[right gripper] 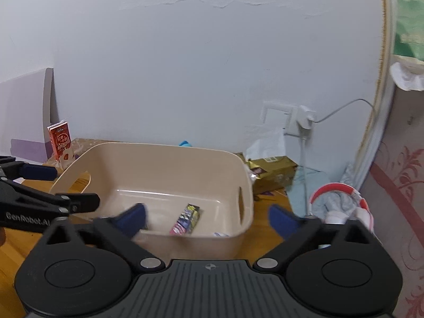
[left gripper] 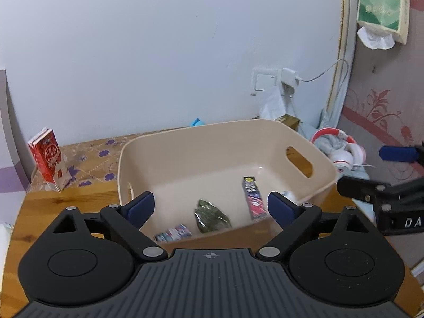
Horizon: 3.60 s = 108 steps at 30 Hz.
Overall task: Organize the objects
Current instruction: 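Grasp the blue tissue pack with the left tool while the right tool grasps the scrunchie, then carry the tissue pack and scrunchie into the basket and open both tools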
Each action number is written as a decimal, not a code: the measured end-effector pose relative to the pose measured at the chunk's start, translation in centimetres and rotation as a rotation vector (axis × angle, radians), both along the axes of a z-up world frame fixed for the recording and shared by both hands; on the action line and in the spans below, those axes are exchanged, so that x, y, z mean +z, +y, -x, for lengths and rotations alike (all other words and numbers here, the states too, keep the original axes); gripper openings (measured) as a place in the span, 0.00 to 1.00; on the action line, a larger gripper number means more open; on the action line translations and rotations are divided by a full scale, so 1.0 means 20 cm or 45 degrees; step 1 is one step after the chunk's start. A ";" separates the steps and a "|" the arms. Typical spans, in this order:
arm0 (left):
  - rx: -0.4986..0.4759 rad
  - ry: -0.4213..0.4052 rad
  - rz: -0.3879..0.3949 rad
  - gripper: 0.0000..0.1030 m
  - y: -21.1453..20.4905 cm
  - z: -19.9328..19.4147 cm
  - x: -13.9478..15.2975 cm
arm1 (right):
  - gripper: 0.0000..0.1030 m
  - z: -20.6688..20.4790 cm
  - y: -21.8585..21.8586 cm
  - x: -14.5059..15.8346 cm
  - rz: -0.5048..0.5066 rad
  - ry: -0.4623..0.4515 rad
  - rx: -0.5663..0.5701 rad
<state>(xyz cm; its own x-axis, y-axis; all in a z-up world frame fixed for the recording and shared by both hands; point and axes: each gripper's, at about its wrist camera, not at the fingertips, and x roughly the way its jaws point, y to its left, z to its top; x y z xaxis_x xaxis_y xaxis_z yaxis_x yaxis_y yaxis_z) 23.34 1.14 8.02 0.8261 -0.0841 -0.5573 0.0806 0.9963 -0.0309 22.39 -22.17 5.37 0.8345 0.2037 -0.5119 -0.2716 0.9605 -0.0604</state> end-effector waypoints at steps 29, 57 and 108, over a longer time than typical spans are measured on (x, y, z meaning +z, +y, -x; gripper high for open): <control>-0.188 0.259 -0.035 0.92 -0.45 0.31 -0.55 | 1.00 0.30 -0.31 -0.38 0.060 0.259 -0.064; -0.072 0.284 0.166 0.48 -0.08 0.33 -0.61 | 0.46 0.18 -0.07 -0.57 -0.069 0.354 0.036; -0.072 -0.079 0.123 0.62 0.09 0.37 0.00 | 0.11 0.40 -0.16 -0.09 -0.082 -0.017 -0.002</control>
<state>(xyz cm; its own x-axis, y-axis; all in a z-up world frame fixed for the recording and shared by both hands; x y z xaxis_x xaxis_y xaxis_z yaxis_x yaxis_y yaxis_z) 15.88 3.03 7.97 0.8512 -0.1823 -0.4921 0.1411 0.9827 -0.1201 14.45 -25.35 3.63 0.8417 0.2345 -0.4864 -0.2696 0.9630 -0.0022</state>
